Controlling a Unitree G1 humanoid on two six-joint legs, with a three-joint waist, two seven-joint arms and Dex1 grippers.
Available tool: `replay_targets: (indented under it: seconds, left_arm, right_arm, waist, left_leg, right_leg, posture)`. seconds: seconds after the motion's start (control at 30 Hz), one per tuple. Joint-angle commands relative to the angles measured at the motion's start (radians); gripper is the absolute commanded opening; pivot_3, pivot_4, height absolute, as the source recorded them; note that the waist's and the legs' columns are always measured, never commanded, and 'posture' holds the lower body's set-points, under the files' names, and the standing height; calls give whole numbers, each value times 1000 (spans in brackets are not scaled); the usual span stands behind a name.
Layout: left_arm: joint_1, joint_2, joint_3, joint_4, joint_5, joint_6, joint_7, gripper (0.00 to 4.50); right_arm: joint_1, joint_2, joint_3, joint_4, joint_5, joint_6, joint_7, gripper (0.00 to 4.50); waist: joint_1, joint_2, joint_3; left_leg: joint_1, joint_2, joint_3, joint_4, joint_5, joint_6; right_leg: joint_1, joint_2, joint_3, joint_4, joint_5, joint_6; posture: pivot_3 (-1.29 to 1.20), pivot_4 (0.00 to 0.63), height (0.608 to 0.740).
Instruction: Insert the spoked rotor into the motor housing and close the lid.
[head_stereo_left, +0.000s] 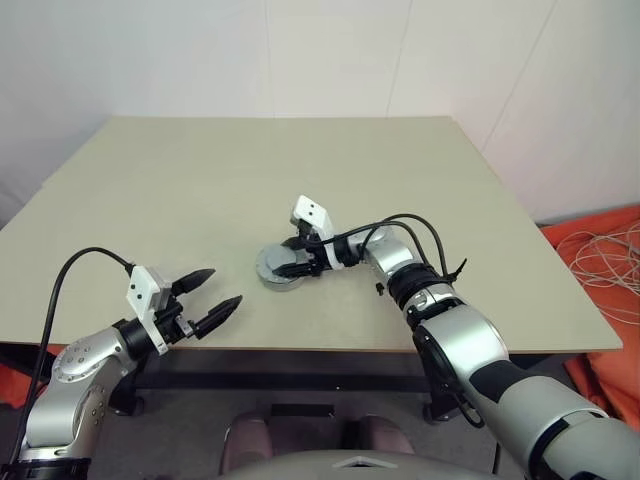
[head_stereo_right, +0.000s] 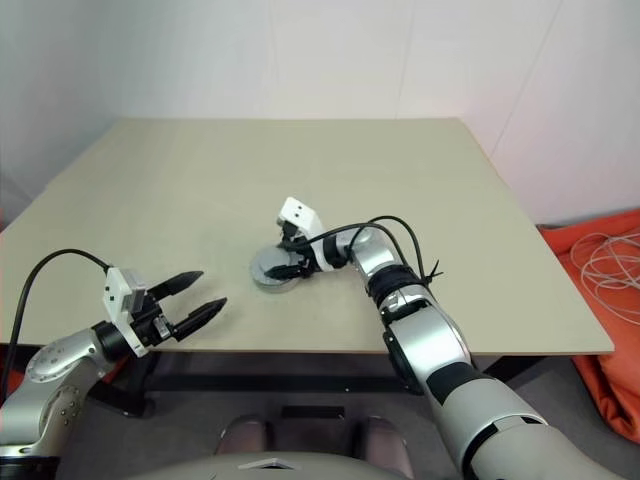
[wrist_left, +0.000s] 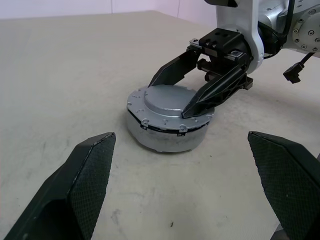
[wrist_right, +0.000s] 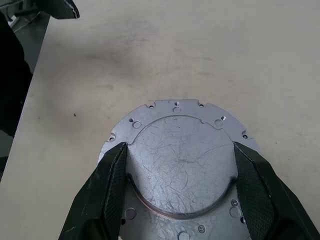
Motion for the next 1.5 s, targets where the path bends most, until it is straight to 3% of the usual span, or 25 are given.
replay_targets:
  seconds: [0.03,1.27,1.5]
  left_arm:
    - [-16,0,0,-18,-12,-7,-4,4500]
    - [-30,-4,-11,-6,-2,-10,9,4500]
    - [-94,15,-11,-28,-14,130,109,4500]
  right_arm:
    - [-21,1,-11,-21,7,-4,0,3106]
    - [0,-17,69,12,-83,-6,-24,3106]
    - [8,-18,78,37,-88,-14,-30,3106]
  waist:
    - [0,0,0]
    - [0,0,0]
    - [1,0,0]
  left_leg:
    - [0,0,0,0,0,0]
    - [0,0,0,0,0,0]
    - [2,0,0,0,0,0]
  right_leg:
    - [0,0,0,0,0,0]
    - [0,0,0,0,0,0]
    - [1,0,0,0,0,0]
  posture:
    - [0,0,740]
    - [0,0,740]
    - [0,0,740]
